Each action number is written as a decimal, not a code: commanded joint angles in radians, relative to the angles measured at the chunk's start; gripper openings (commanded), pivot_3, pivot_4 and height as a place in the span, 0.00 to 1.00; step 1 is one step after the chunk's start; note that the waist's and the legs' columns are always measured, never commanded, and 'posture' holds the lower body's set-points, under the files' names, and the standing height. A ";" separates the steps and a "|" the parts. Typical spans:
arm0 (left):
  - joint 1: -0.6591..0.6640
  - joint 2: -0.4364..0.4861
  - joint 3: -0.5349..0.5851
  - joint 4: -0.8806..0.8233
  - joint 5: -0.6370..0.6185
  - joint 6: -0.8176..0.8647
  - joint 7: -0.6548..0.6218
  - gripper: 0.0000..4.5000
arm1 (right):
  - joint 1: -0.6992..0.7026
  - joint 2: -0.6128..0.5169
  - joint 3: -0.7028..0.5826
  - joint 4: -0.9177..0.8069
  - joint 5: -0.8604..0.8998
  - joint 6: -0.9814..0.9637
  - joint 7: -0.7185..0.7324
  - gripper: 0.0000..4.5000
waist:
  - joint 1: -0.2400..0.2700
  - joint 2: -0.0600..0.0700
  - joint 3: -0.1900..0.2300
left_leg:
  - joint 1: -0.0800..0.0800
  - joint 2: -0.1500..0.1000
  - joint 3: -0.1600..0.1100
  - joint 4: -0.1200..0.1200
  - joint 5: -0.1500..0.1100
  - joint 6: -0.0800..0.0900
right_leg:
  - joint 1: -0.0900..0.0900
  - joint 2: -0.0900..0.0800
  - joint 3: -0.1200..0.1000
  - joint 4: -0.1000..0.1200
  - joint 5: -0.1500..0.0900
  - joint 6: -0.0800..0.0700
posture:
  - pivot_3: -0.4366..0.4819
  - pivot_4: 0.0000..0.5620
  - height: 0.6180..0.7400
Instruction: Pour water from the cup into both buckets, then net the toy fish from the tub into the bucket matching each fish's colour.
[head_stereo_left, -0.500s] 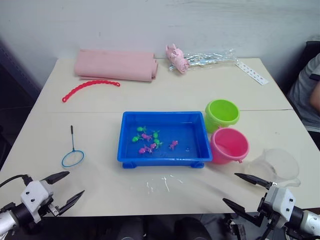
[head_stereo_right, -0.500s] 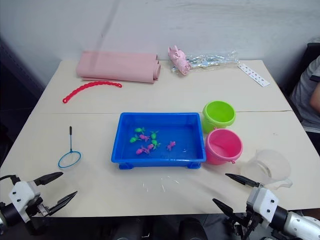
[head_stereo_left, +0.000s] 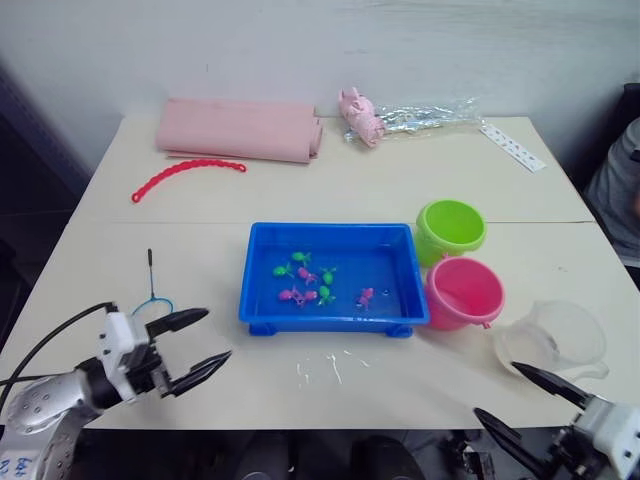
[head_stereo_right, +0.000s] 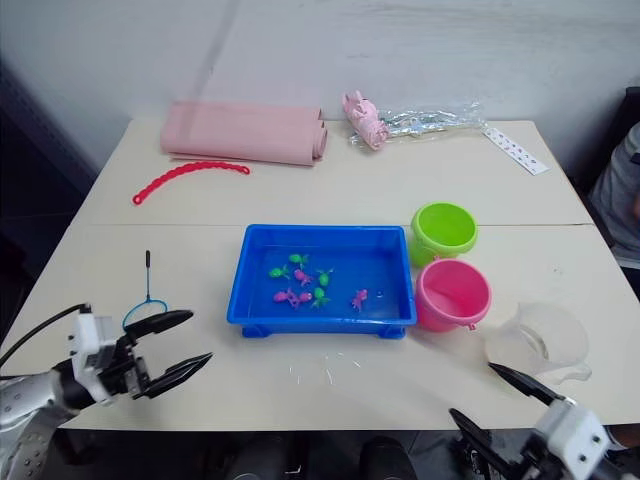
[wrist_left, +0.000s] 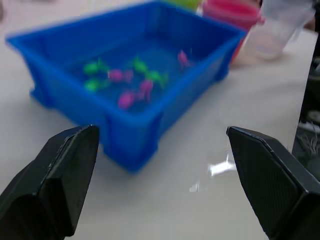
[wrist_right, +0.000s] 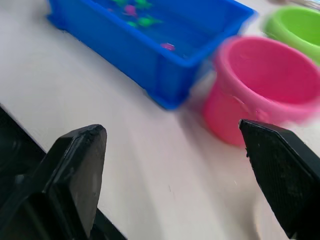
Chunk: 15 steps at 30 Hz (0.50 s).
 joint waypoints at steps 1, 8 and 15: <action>-0.147 -0.061 -0.140 -0.148 -0.072 0.092 0.061 0.98 | 0.127 0.192 -0.123 -0.071 0.113 0.027 -0.195 1.00 | 0.002 0.001 0.000 | 0.000 0.000 0.000 0.000 0.000 0.000 | 0.000 0.000 0.000 0.000 0.000 0.000 | 0.48 0.27 1.00; -0.404 -0.105 -0.262 -0.103 -0.083 0.186 0.055 0.98 | 0.180 0.390 -0.138 -0.046 0.174 0.124 -0.402 1.00 | 0.002 0.011 -0.005 | -0.001 0.000 0.003 -0.002 -0.001 -0.009 | -0.006 0.001 0.006 0.003 0.000 -0.001 | 0.48 0.27 1.00; -0.484 -0.071 -0.308 -0.078 -0.074 0.224 -0.030 0.98 | 0.043 0.393 -0.149 0.015 0.191 0.239 -0.576 1.00 | -0.020 0.011 -0.005 | -0.003 0.001 0.007 -0.004 0.005 -0.010 | -0.011 0.002 0.009 0.005 -0.001 -0.002 | 0.48 0.27 1.00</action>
